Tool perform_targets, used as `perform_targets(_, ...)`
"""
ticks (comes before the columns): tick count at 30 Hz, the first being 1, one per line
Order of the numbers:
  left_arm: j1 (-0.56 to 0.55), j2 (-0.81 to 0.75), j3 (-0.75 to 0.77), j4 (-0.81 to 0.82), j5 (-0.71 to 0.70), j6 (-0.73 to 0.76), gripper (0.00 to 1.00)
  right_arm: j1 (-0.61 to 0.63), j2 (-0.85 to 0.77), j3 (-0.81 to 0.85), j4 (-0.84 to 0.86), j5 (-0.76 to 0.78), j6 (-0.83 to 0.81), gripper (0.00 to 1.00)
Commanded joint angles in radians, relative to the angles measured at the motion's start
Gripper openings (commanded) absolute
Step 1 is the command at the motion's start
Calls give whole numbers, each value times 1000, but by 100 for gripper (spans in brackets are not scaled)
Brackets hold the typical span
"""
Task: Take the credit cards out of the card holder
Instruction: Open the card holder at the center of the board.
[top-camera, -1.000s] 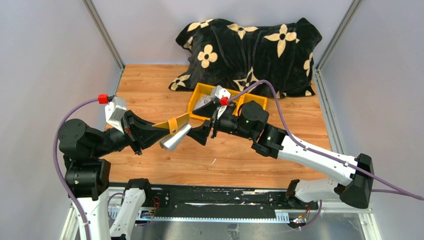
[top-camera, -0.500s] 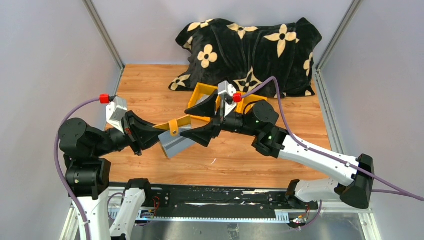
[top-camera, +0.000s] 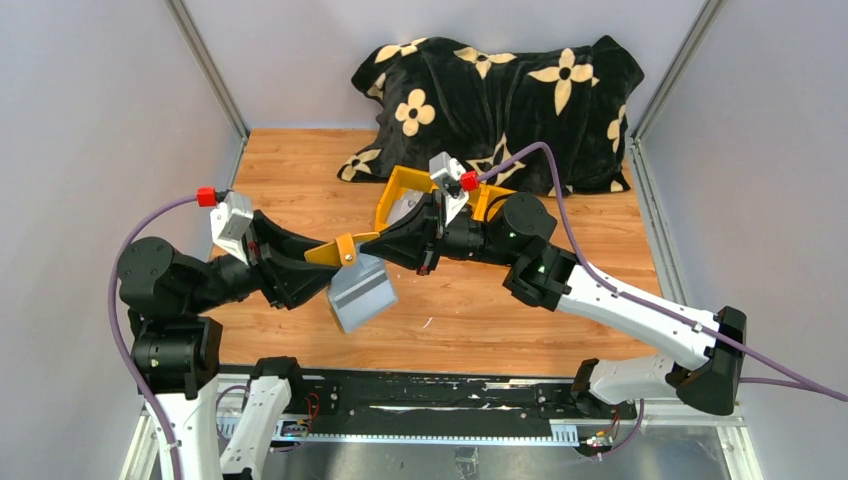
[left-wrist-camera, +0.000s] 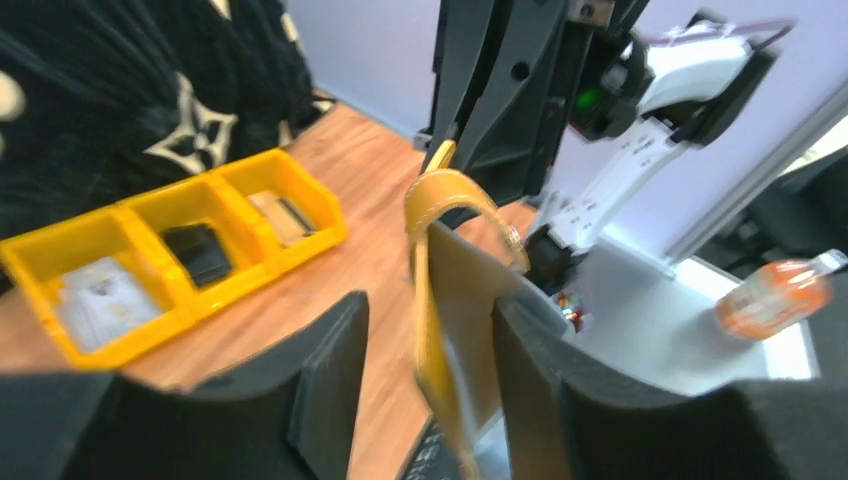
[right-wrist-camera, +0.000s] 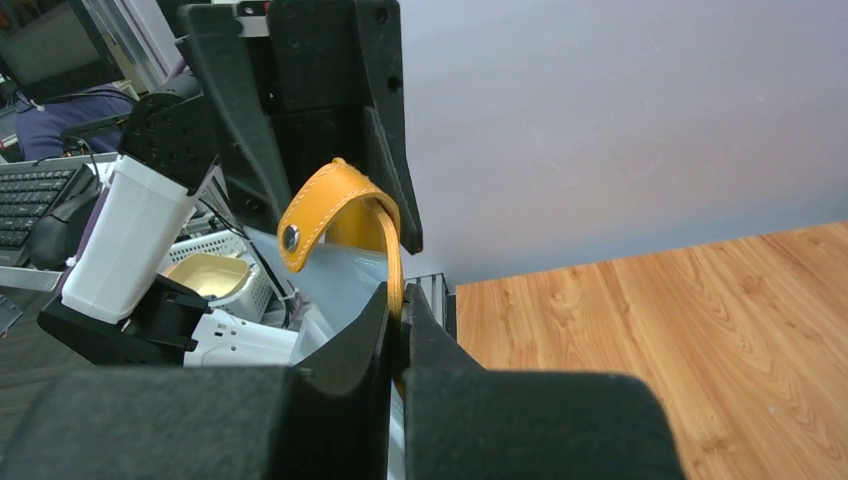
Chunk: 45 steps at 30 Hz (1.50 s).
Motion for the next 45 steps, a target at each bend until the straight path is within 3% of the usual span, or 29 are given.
perform_targets(1,-3,-40,9,32,-65,-5,71,-15,-36,43,-65,46,26,0)
perform_targets(3,-3,-45,23,18,-123,15,94,-16,-54,52,-105,71,37,0)
perform_targets(4,-3,-47,32,8,-147,27,99,-16,-61,59,-130,86,41,0)
perform_targets(7,-3,-39,63,-36,-182,72,100,-16,-78,68,-192,135,51,0)
perform_targets(11,-4,-47,33,-42,-113,60,99,-17,-92,73,-213,131,78,0)
perform_targets(19,-3,-84,-31,-36,-102,116,76,-16,-67,107,-161,-17,173,0)
perform_targets(25,-3,-95,-48,-37,-82,119,69,-17,-38,115,-101,-108,249,0)
perform_targets(29,-3,-93,-50,-42,-64,115,58,-16,4,127,-56,-160,306,0)
perform_targets(35,-3,-72,-54,-44,17,77,30,-16,64,158,-3,-211,381,0)
perform_targets(38,-3,-72,-66,-45,61,67,6,-17,81,174,5,-222,398,0)
perform_targets(39,-3,-71,-65,-44,66,62,0,-17,83,178,-2,-224,398,2)
perform_targets(40,-3,-70,-60,-44,69,56,0,-18,83,177,-8,-223,396,9)
perform_targets(44,-3,-48,-23,-45,72,18,0,-31,67,132,7,-223,395,52)
perform_targets(45,-3,-40,-9,-46,65,5,0,-36,58,108,34,-230,395,57)
